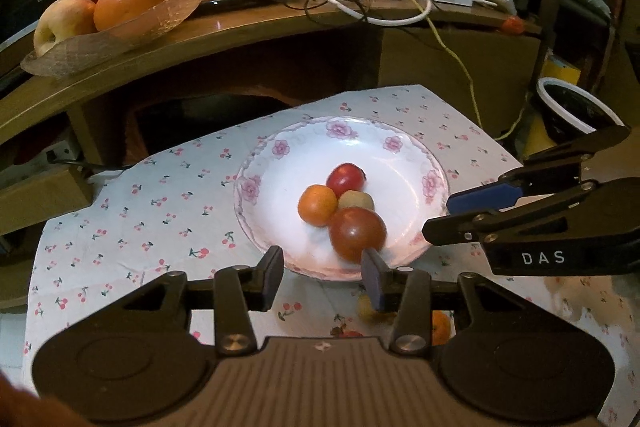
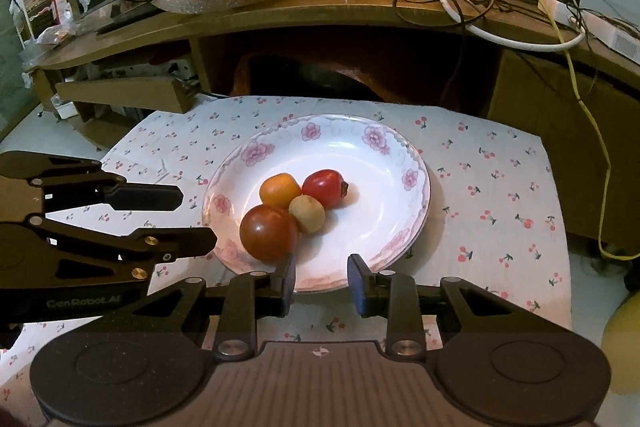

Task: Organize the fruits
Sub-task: 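Carry the tomato and kiwi into the white plate and open both tools, then grasp an orange with the left tool while the right tool grasps another orange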

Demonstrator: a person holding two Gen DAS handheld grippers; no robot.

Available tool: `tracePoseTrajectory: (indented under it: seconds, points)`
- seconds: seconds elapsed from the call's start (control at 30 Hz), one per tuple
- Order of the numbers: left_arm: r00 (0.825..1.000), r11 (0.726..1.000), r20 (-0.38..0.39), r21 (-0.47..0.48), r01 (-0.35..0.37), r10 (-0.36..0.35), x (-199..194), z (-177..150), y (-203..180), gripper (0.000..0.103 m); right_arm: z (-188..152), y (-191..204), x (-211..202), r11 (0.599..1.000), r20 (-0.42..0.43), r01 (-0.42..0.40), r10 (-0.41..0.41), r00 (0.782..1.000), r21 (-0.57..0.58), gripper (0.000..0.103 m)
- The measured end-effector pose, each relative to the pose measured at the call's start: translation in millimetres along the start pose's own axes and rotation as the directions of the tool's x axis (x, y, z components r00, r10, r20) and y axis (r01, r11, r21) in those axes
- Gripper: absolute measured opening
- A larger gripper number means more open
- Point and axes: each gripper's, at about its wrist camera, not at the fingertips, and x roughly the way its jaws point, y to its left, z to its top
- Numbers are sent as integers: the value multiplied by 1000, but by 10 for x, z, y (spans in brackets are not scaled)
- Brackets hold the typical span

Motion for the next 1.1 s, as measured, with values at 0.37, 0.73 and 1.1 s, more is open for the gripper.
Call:
tracePoseTrajectory:
  seconds: [0.37, 0.73, 1.1]
  points:
    - [999, 999, -24, 42, 27, -26, -115, -125, -82, 48, -139, 80, -96, 999, -28, -39, 38, 999, -27, 31]
    - [978, 977, -125, 119, 179, -165, -218, -387, -304, 48, -243, 7, -86, 998, -75, -48, 46, 996, -32, 31]
    - [971, 973, -175, 138, 187, -162, -45, -490, -486, 48, -257, 91, -65, 995, -97, -81, 75, 992, -58, 32]
